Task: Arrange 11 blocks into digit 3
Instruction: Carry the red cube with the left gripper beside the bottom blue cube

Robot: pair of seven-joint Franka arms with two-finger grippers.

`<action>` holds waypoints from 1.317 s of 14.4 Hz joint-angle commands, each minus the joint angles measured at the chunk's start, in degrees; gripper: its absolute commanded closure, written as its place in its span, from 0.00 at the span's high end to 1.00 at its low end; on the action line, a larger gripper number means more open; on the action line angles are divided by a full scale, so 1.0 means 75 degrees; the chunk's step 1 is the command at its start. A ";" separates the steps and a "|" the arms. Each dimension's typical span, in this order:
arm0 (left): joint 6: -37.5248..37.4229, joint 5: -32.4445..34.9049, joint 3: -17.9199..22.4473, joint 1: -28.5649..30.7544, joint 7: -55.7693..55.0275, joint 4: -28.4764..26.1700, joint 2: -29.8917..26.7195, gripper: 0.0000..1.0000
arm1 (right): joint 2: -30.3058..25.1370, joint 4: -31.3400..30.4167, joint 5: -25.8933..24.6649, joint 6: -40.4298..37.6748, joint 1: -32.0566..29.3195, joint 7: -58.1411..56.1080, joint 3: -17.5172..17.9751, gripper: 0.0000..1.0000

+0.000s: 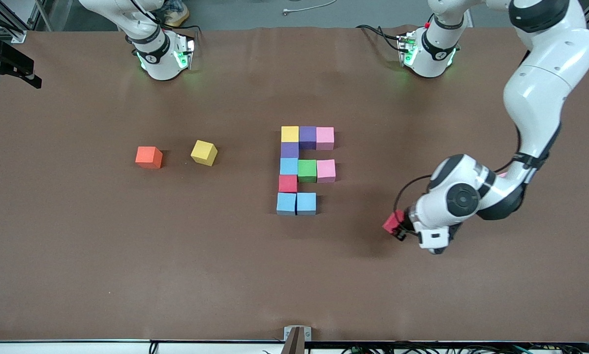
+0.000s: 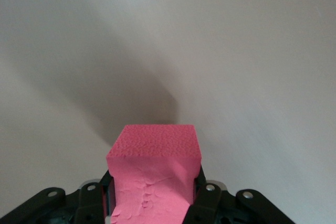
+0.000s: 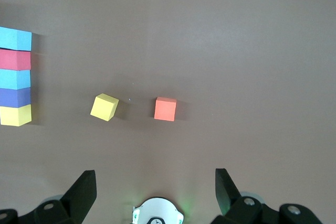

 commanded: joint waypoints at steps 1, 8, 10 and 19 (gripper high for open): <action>-0.0119 -0.0390 0.0262 -0.0629 -0.1568 0.0381 -0.0073 0.22 | -0.0072 -0.0042 -0.0133 0.0017 0.0047 -0.0132 -0.0008 1.00; 0.0384 -0.0473 0.0684 -0.1883 -0.5273 0.0394 -0.0003 0.22 | -0.0095 -0.0066 -0.0133 -0.0065 0.0106 0.0231 0.0098 1.00; 0.0396 -0.0484 0.0977 -0.2340 -0.5674 0.0429 -0.0026 0.22 | -0.0095 -0.0066 -0.0133 -0.0065 0.0106 0.0534 0.0098 1.00; 0.0397 -0.0695 0.1564 -0.3303 -0.6708 0.0781 -0.0003 0.22 | -0.0107 -0.0054 -0.0109 0.0076 0.0106 0.0548 0.0109 1.00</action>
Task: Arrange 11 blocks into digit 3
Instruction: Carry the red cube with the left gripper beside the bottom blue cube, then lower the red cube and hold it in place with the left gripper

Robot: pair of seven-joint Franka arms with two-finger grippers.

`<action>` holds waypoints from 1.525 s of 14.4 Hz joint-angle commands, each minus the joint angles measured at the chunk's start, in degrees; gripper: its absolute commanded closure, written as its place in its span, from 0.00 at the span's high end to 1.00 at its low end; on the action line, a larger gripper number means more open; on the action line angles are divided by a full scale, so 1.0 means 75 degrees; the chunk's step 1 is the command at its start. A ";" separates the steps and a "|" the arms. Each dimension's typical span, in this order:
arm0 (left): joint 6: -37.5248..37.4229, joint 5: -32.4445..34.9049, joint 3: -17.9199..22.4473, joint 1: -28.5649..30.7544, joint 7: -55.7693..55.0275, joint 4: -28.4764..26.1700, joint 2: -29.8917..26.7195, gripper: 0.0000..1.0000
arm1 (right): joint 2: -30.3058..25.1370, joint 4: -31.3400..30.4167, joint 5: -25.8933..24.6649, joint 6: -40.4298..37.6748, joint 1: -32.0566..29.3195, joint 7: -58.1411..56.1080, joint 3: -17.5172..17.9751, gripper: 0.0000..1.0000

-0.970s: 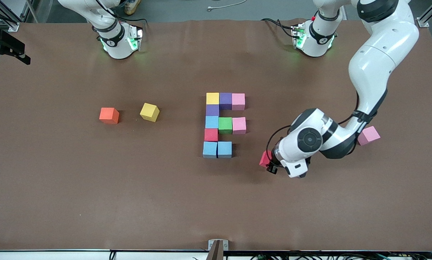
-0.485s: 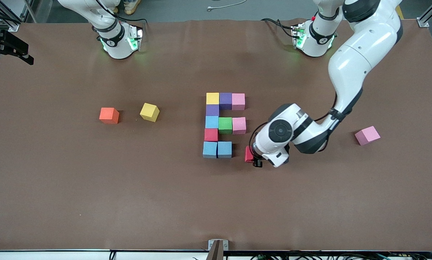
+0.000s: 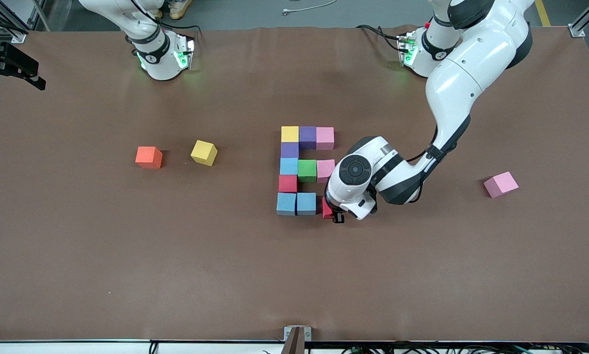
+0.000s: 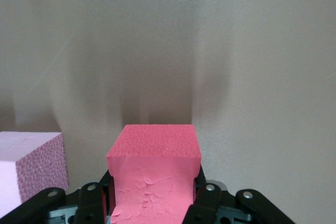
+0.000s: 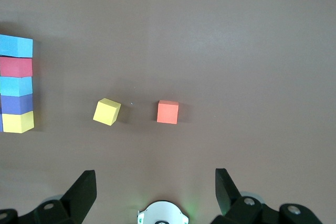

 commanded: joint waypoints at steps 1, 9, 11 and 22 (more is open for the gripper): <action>-0.0015 -0.0198 0.0133 -0.0158 0.0003 0.0110 -0.0020 0.22 | -0.0107 -0.0054 -0.0090 -0.0050 0.0053 0.0143 0.0007 1.00; 0.0044 -0.0198 0.0157 -0.0298 0.0390 0.0122 0.0016 0.22 | -0.0318 -0.0148 -0.0078 -0.0378 0.0053 0.0120 -0.0004 1.00; 0.0044 -0.0186 0.0192 -0.0298 0.0390 0.0122 0.0062 0.22 | -0.0318 -0.0159 -0.0066 -0.0599 0.0030 0.0120 -0.0028 1.00; 0.0278 -0.0198 0.0262 -0.0369 0.0355 0.0134 0.0168 0.22 | -0.0295 -0.0148 0.0016 -0.0203 0.0018 -0.0009 -0.0051 1.00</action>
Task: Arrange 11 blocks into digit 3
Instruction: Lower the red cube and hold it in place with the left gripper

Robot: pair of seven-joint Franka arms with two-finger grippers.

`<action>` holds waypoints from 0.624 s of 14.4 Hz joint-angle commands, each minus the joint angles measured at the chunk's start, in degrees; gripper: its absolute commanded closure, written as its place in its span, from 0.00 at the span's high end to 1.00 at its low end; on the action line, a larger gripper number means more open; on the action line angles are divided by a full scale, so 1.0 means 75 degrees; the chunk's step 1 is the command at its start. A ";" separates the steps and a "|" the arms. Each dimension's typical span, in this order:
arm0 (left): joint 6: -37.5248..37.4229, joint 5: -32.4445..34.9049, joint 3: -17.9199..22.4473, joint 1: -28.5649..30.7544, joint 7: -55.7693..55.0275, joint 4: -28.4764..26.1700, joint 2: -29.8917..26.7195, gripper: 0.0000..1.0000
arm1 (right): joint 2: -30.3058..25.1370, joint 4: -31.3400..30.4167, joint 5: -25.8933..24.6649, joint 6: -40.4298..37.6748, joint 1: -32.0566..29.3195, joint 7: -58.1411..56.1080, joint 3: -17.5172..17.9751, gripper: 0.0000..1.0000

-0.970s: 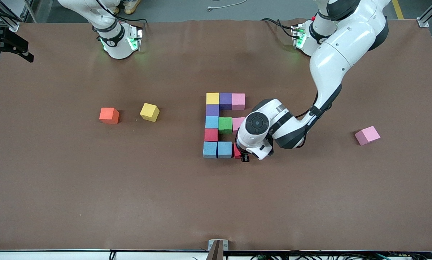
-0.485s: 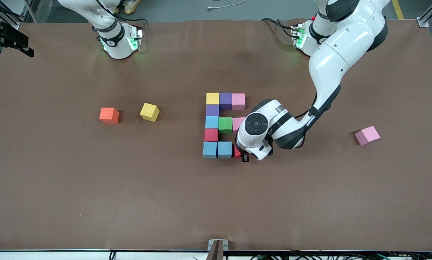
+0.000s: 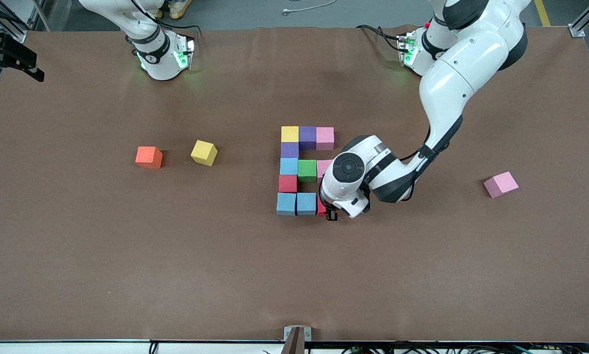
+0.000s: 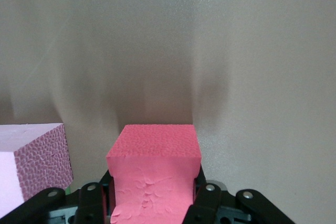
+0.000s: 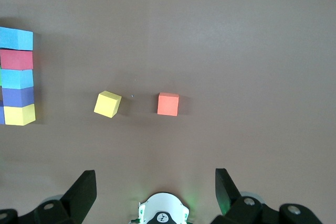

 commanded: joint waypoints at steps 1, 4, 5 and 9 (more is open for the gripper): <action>0.0060 -0.0174 0.0103 -0.0103 0.0114 0.0134 0.0102 0.22 | -0.0154 -0.0148 0.0010 0.0078 0.0030 -0.0010 -0.0023 1.00; 0.0060 -0.0174 0.0103 -0.0173 0.0114 0.0134 0.0114 0.22 | -0.0154 -0.0148 0.0010 0.0067 0.0030 -0.0010 -0.0011 1.00; 0.0060 -0.0174 0.0103 -0.0197 0.0114 0.0134 0.0114 0.22 | -0.0154 -0.0148 0.0010 0.0067 0.0041 -0.0010 -0.0011 1.00; 0.0119 -0.0174 0.0103 -0.0220 0.0125 0.0192 0.0137 0.22 | -0.0166 -0.0148 0.0010 0.0055 0.0041 -0.0010 -0.0011 1.00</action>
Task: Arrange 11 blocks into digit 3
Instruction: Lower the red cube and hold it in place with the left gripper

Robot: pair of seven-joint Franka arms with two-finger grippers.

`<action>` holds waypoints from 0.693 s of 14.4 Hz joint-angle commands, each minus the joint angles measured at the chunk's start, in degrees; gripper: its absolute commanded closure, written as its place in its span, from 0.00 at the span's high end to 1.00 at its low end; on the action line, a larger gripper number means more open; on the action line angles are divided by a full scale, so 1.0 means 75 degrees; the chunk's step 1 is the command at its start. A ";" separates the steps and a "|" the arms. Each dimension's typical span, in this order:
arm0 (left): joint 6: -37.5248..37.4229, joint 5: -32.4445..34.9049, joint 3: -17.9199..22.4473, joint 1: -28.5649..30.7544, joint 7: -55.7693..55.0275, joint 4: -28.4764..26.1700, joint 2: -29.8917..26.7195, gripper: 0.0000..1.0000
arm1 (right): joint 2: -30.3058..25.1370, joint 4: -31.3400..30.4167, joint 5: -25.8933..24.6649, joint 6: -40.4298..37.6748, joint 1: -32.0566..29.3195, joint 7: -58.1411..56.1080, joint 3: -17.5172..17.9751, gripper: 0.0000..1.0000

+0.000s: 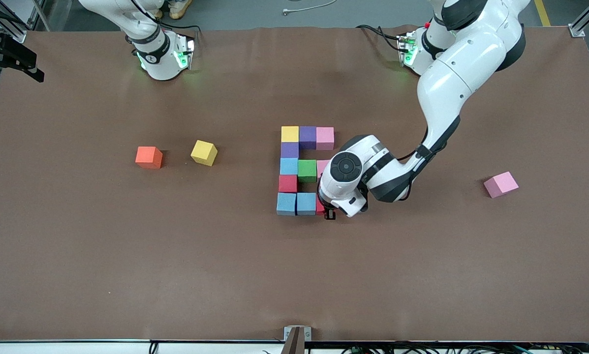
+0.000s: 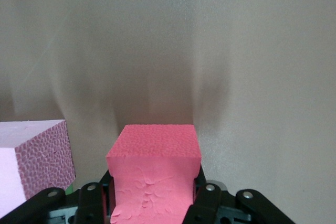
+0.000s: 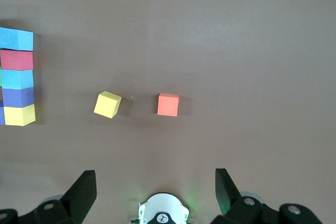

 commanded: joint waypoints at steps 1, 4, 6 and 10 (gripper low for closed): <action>0.0083 -0.0174 0.0095 -0.0135 0.0137 0.0184 0.0123 0.22 | -0.0166 -0.0148 0.0010 0.0048 0.0041 -0.0006 -0.0015 1.00; 0.0083 -0.0174 0.0095 -0.0135 0.0160 0.0184 0.0158 0.31 | -0.0166 -0.0148 0.0010 0.0036 0.0041 -0.0006 -0.0015 1.00; 0.0083 -0.0163 0.0095 -0.0135 0.0172 0.0184 0.0159 0.51 | -0.0154 -0.0148 0.0010 0.0025 0.0041 -0.0018 -0.0015 1.00; 0.0083 -0.0092 0.0095 -0.0205 0.0557 0.0184 0.0124 1.00 | -0.0154 -0.0148 0.0010 0.0013 0.0041 -0.0018 -0.0015 1.00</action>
